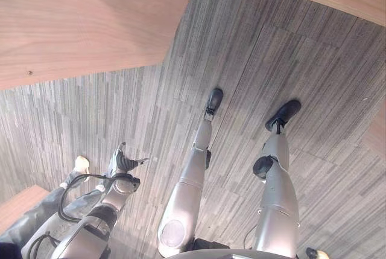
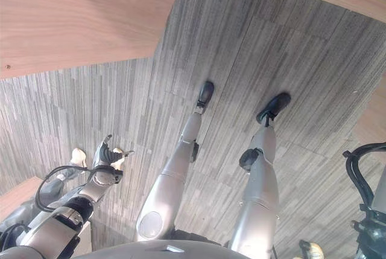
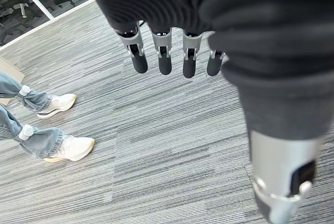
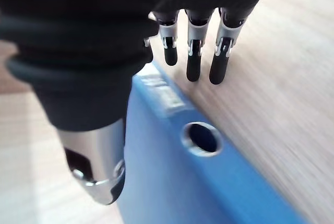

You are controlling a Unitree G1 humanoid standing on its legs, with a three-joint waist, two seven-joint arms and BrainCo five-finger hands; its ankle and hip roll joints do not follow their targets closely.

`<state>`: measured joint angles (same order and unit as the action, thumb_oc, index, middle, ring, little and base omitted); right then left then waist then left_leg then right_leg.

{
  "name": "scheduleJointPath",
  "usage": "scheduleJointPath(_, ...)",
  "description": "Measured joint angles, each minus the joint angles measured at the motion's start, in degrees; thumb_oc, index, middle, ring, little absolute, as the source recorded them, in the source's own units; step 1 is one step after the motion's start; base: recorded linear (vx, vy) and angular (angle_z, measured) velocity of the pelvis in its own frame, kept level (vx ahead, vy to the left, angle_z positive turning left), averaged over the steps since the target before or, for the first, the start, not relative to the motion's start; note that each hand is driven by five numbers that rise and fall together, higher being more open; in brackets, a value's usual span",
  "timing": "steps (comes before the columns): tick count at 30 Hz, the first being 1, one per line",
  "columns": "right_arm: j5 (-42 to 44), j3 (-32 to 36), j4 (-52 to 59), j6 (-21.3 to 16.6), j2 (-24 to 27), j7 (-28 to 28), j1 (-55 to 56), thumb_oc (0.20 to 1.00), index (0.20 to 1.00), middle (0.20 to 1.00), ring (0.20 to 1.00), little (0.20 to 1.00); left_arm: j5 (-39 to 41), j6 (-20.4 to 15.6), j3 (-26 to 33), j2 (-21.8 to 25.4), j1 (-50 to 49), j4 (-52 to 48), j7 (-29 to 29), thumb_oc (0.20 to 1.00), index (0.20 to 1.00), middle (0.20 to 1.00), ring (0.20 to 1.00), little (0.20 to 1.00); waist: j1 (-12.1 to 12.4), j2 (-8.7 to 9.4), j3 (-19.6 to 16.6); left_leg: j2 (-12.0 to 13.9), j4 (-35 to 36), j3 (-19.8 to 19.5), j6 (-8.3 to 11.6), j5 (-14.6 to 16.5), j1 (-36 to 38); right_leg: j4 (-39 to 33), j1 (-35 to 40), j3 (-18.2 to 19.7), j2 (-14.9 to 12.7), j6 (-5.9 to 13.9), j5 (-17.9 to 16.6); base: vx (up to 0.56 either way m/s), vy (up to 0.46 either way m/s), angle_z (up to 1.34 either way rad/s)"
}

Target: Put the empty folder in the office cabinet

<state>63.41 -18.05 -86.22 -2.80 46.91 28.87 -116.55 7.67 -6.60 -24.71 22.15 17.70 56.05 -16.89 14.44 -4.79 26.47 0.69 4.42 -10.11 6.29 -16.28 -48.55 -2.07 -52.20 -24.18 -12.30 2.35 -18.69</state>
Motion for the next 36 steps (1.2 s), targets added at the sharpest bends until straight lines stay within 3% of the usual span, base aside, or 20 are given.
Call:
scheduleJointPath(10,-1.72,-0.82,-1.86,0.7,-1.95,3.26,0.12,1.0,1.0,1.0,1.0,1.0,0.08,0.01,-0.05,-0.56,2.93,-0.15,-1.12,1.0,1.0,1.0,1.0,1.0,-2.35,1.17,-1.03,0.03,0.0,-0.02,0.15,-0.23,-1.97,0.0,-1.91,-0.01,0.09,-0.09,-0.08,0.0,0.0,0.0)
scheduleJointPath(11,-1.74,-0.87,-1.81,0.75,-2.09,3.26,0.12,0.824,0.824,0.824,0.824,0.824,0.2,-0.01,0.01,-0.49,2.94,-0.16,-1.18,1.0,1.0,1.0,1.0,1.0,-2.36,1.19,-1.04,0.04,0.0,0.03,0.15,-0.23,-1.92,0.0,-1.9,0.05,0.08,-0.1,-0.08,0.0,0.014,-0.03)
scheduleJointPath(13,-2.79,-3.97,-1.71,2.02,-2.55,3.18,0.12,0.2,0.2,0.2,0.2,0.2,1.05,-0.02,0.04,-0.29,2.94,-0.15,-1.28,1.0,1.0,1.0,1.0,1.0,-2.34,1.19,-1.04,0.1,0.0,0.16,0.14,-0.22,-1.84,0.0,-1.92,0.17,0.1,-0.15,-0.12,0.0,0.0,0.0)
scheduleJointPath(24,-11.23,-9.0,-1.73,7.93,-3.72,-2.78,0.15,0.2,0.2,0.2,0.2,0.2,1.07,-0.02,0.06,-0.28,2.72,-0.1,-1.08,1.0,1.0,1.0,1.0,1.0,-0.91,1.19,-1.04,0.08,0.01,1.17,0.09,-0.16,-1.22,-0.01,-1.9,1.31,0.12,0.03,0.02,0.0,0.003,-0.02)
scheduleJointPath(36,-15.53,-9.56,-1.19,8.01,-6.19,-4.39,0.21,0.2,0.2,0.2,0.2,0.2,1.23,-0.02,0.12,-0.25,2.68,-0.11,-0.6,1.0,1.0,1.0,1.0,1.0,-0.28,1.17,-1.04,0.1,0.02,1.37,0.06,-0.1,-1.38,-0.02,-2.2,1.55,0.17,0.04,0.03,0.0,0.0,0.0)
